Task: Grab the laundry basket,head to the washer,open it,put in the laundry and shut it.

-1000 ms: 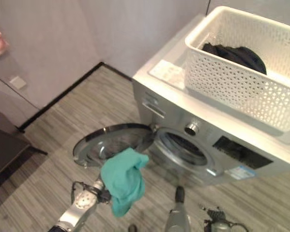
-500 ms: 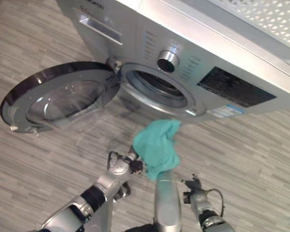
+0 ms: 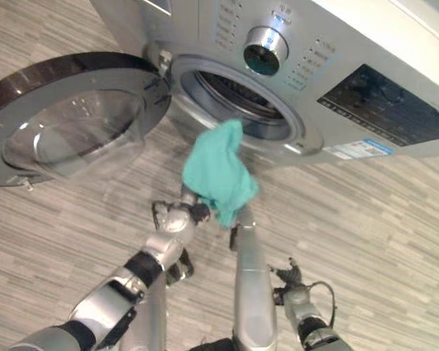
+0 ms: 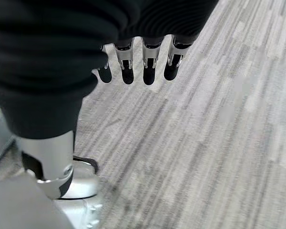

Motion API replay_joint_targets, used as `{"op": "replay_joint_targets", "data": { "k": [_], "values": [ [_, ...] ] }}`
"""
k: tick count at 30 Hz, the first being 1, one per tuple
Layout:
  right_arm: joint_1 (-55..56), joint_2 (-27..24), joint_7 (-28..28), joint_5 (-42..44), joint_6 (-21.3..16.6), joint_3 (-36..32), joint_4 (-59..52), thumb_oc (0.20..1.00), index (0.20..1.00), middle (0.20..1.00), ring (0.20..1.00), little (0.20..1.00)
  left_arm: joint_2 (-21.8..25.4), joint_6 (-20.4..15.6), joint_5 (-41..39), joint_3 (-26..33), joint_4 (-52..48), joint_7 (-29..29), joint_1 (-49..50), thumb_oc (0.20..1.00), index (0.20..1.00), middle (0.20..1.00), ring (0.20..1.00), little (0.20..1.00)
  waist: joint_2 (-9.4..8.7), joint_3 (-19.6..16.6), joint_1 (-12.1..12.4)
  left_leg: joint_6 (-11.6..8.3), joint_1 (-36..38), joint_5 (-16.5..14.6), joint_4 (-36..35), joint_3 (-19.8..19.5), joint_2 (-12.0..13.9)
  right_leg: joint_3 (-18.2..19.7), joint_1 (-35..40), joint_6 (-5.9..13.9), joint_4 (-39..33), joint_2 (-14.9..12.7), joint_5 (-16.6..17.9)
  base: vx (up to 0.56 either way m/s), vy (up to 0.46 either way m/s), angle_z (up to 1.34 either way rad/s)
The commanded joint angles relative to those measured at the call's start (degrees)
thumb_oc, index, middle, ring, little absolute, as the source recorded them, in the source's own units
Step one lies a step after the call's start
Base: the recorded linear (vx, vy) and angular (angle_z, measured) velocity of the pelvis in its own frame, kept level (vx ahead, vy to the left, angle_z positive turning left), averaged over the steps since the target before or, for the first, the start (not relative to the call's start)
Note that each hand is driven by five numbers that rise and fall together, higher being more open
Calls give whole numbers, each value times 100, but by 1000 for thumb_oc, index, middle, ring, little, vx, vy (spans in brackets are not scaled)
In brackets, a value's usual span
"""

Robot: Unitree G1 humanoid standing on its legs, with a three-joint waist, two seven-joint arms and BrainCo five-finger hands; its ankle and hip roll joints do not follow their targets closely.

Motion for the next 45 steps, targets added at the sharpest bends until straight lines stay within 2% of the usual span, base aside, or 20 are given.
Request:
{"op": "replay_joint_targets", "data": {
  "k": [1, 3, 9, 14, 21, 23, 24, 26, 28, 29, 32, 35, 36, 38, 39, 40, 41, 42, 43, 45],
  "values": [
    [519, -330, -222, -65, -152, 446, -247, 1000, 1000, 1000, 1000, 1000, -542, -455, 222, 47, -120, 227, -206, 200, 200, 200, 200, 200, -92, -334, -194, 2, 495, -1021, 143, -232, 81, -42, -573, 601, -182, -319, -159, 4, -56, 0],
    [471, -396, -270, 3, -240, 403, -474, 1000, 1000, 1000, 1000, 1000, -485, -491, 138, 242, -14, 372, -803, 200, 200, 200, 200, 200, -86, -393, -336, -42, 237, -1044, 279, -278, 172, 38, -852, 601, 49, -256, -207, 21, -60, 3],
    [485, -529, -324, -23, -363, 347, -941, 1000, 1000, 1000, 1000, 1000, -344, -522, 127, 520, 128, 534, -1575, 200, 200, 200, 200, 200, -48, -550, -548, -109, -237, -1131, 476, -347, 296, 110, -1386, 557, 409, -98, -299, 33, -59, 3],
    [528, -612, -334, -33, -481, 328, -1535, 1000, 1000, 1000, 1000, 1000, 67, -515, 47, 903, 499, 681, -2204, 200, 200, 200, 200, 200, -128, -602, -710, -38, -490, -1275, 642, -310, 432, 146, -1845, 518, 783, 219, -415, 63, -30, -16],
    [619, -651, -227, 88, -645, 382, -2035, 1000, 1000, 1000, 1000, 1000, 618, -497, -312, 1246, 1163, 632, -2967, 200, 200, 200, 200, 200, -145, -596, -848, -50, -603, -1326, 724, -270, 642, 113, -2191, 498, 1074, 456, -558, 63, -42, -19],
    [681, -672, -201, 151, -681, 353, -2200, 1000, 1000, 1000, 1000, 1000, 766, -533, -522, 1335, 1225, 635, -3294, 200, 200, 200, 200, 200, -145, -596, -917, -103, -617, -1309, 759, -262, 757, 100, -2288, 487, 1203, 529, -628, 85, -85, -8],
    [745, -665, -194, 218, -677, 327, -2267, 1000, 1000, 1000, 1000, 1000, 799, -591, -984, 1512, 1273, 606, -3599, 200, 200, 200, 200, 200, -136, -625, -969, -152, -583, -1296, 788, -247, 860, 52, -2367, 483, 1356, 582, -712, 89, -79, -8],
    [781, -681, -175, 262, -665, 301, -2352, 1000, 1000, 1000, 1000, 1000, 857, -661, -1333, 1618, 1347, 530, -3838, 200, 200, 200, 200, 200, -117, -641, -1002, -181, -539, -1306, 788, -218, 923, 33, -2403, 482, 1435, 619, -769, 95, -48, -15],
    [802, -828, -177, 356, -631, 194, -2532, 1000, 1000, 1000, 1000, 1000, 1236, -718, -2070, 1705, 1659, 471, -4695, 200, 200, 200, 200, 200, -103, -716, -1109, -229, -355, -1319, 783, -104, 1064, 1, -2493, 497, 1575, 738, -867, 156, -17, -19],
    [769, -841, -175, 361, -617, 186, -2548, 1000, 1000, 1000, 1000, 1000, 1270, -724, -2136, 1703, 1757, 402, -4790, 200, 200, 200, 200, 200, -104, -682, -1100, -235, -341, -1324, 778, -85, 1074, 11, -2499, 496, 1587, 754, -876, 139, 7, -18],
    [775, -1030, -147, 410, -594, 40, -2858, 1000, 1000, 1000, 1000, 1000, 1581, -1165, -2854, 1656, 1256, 390, -5590, 200, 200, 200, 200, 200, -50, -719, -1142, -262, -284, -1299, 794, 31, 1174, -34, -2583, 526, 1690, 852, -940, 102, -10, -29],
    [1070, -1162, -115, 294, -487, -191, -3338, 1000, 1000, 1000, 1000, 1000, 1555, -1678, -2988, 1532, 147, 547, -5769, 200, 200, 200, 200, 200, 73, -749, -1068, -288, -234, -1201, 659, 102, 1274, -113, -2719, 538, 1820, 902, -1046, 93, -59, -16],
    [1081, -1163, -115, 293, -482, -194, -3346, 1000, 1000, 1000, 1000, 1000, 1547, -1678, -2973, 1534, 131, 563, -5756, 200, 200, 200, 200, 200, 76, -757, -1065, -289, -235, -1201, 658, 103, 1274, -113, -2722, 537, 1822, 902, -1048, 47, -60, -3],
    [1180, -1214, -95, 216, -440, -229, -3418, 1000, 1000, 1000, 1000, 1000, 1488, -1532, -2850, 1403, 86, 509, -5582, 928, 928, 928, 928, 928, 118, -764, -1033, -282, -207, -1144, 590, 95, 1295, -144, -2753, 517, 1890, 892, -1084, 12, -19, 1],
    [1223, -1223, -69, 247, -431, -256, -3401, 1000, 1000, 1000, 1000, 1000, 1468, -1275, -2754, 1290, 244, 429, -5458, 1000, 1000, 1000, 1000, 1000, 155, -786, -1011, -293, -182, -1107, 544, 82, 1295, -145, -2753, 503, 1906, 876, -1098, 0, 0, 0],
    [1252, -1245, -34, 263, -425, -298, -3375, 1000, 1000, 1000, 1000, 1000, 1476, -1011, -2600, 1136, 468, 301, -5412, 1000, 1000, 1000, 1000, 1000, 189, -782, -999, -296, -159, -1087, 499, 78, 1288, -147, -2753, 503, 1912, 858, -1106, 1, -16, 4],
    [1310, -1322, 51, 310, -467, -421, -3353, 1000, 1000, 1000, 1000, 1000, 1719, -319, -1709, 533, 1194, 1, -5365, 1000, 1000, 1000, 1000, 1000, 277, -788, -959, -326, -138, -1014, 454, 61, 1287, -154, -2724, 479, 1891, 807, -1101, 0, 0, 0],
    [1306, -1306, 56, 313, -472, -423, -3351, 1000, 1000, 1000, 1000, 1000, 1713, -309, -1696, 523, 1246, -24, -5407, 1000, 1000, 1000, 1000, 1000, 264, -780, -959, -329, -140, -1008, 450, 54, 1286, -160, -2721, 477, 1889, 803, -1102, 0, 0, 0],
    [1345, -1323, 118, 341, -488, -496, -3309, 1000, 1000, 1000, 1000, 1000, 1892, 64, -898, 87, 1655, -244, -5458, 1000, 1000, 1000, 1000, 1000, 308, -769, -923, -337, -145, -985, 466, 38, 1277, -160, -2704, 459, 1886, 774, -1101, 0, 0, 0],
    [1389, -1382, 230, 348, -510, -543, -3203, 1000, 1000, 1000, 1000, 1000, 2179, 484, 833, -755, 2051, -362, -5534, 1000, 1000, 1000, 1000, 1000, 394, -770, -856, -344, -167, -941, 440, 1, 1247, -135, -2685, 434, 1875, 736, -1071, -34, -10, 10]
  ]
}}
